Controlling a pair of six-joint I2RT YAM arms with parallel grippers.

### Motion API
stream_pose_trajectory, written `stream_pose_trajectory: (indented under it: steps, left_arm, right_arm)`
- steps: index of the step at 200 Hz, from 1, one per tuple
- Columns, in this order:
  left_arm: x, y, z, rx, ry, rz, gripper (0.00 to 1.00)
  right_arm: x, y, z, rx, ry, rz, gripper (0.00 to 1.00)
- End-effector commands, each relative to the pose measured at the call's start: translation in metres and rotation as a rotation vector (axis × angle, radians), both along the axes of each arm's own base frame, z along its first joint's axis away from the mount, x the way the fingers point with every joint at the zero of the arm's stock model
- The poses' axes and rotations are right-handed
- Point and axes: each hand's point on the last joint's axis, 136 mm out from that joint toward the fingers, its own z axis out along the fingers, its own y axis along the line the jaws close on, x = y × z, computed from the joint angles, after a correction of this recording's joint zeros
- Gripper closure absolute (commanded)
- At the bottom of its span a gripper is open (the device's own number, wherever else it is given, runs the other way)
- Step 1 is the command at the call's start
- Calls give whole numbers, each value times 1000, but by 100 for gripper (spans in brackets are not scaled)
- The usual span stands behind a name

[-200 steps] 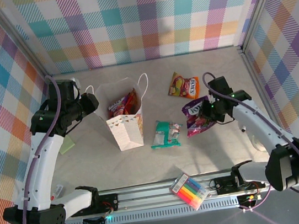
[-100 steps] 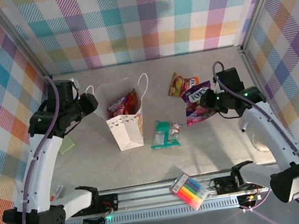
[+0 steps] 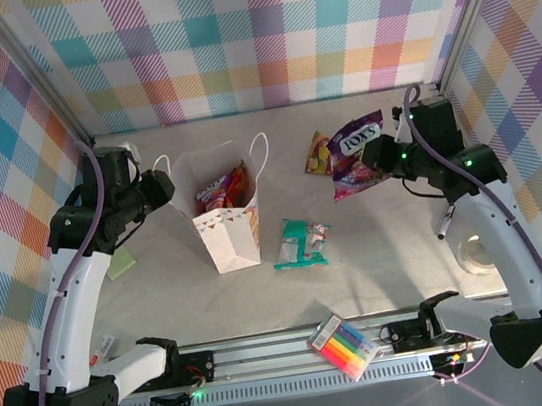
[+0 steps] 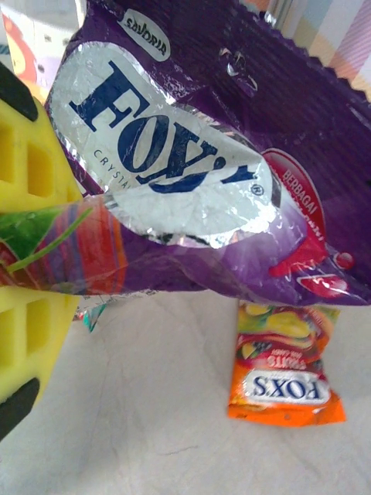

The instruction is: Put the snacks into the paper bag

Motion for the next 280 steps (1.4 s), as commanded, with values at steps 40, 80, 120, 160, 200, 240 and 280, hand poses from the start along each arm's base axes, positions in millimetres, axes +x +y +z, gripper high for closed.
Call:
stream_pose_trajectory:
  steps: [40, 80, 120, 160, 200, 240, 280]
  left_arm:
    - [2, 16, 5, 16, -30, 86, 78]
    - [5, 18, 3, 23, -24, 105, 80]
    - [3, 21, 4, 34, -24, 116, 81]
    - [4, 22, -2, 43, -7, 118, 81]
    - [7, 22, -2, 46, -8, 122, 81]
    - [9, 24, -2, 67, -9, 122, 81]
    - [9, 27, -1, 82, -8, 130, 81]
  right_arm:
    - [7, 28, 56, 97, -140, 99, 82]
    - [6, 43, 75, 85, -188, 143, 82]
    - [4, 67, 93, 80, -234, 212, 82]
    - [0, 92, 120, 72, -311, 284, 82]
    - [-2, 116, 142, 90, -359, 342, 82]
    - [-1, 148, 153, 112, -380, 411, 82]
    - [2, 174, 158, 134, -389, 455, 82]
